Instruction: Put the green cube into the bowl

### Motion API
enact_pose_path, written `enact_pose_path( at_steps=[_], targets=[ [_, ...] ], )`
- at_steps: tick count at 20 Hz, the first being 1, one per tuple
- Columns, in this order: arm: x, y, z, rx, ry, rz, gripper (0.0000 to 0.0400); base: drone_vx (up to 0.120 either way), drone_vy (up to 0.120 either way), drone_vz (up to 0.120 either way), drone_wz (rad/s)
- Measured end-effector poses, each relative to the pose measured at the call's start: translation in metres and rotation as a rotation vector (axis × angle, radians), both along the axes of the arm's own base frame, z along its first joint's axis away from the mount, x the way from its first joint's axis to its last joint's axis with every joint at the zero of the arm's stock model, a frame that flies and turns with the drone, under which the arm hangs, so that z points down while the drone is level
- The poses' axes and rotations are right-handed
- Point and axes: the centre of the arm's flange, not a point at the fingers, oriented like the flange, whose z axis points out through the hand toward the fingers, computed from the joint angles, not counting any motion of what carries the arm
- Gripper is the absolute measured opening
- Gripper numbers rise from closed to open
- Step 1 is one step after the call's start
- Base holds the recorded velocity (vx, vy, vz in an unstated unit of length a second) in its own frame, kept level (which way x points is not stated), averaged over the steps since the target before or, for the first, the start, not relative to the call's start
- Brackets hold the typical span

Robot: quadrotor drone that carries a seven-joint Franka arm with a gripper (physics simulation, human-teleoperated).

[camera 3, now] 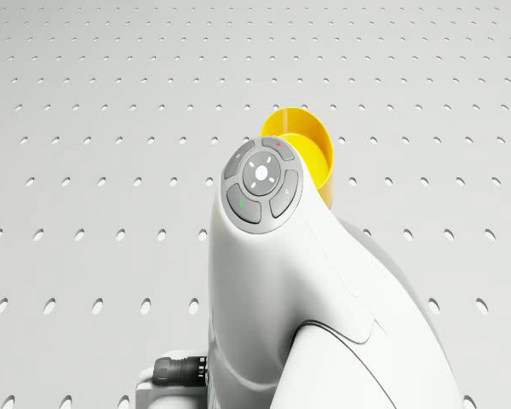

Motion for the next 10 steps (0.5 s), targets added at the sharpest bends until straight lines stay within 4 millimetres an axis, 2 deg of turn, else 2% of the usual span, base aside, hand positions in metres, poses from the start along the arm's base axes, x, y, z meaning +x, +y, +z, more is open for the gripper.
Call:
enact_pose_path(
  at_steps=[10],
  targets=[
    [0.0, 0.0, 0.0, 0.0, 0.0, 0.0, 0.025, 0.12, -0.12, 0.0, 0.0]
  ],
)
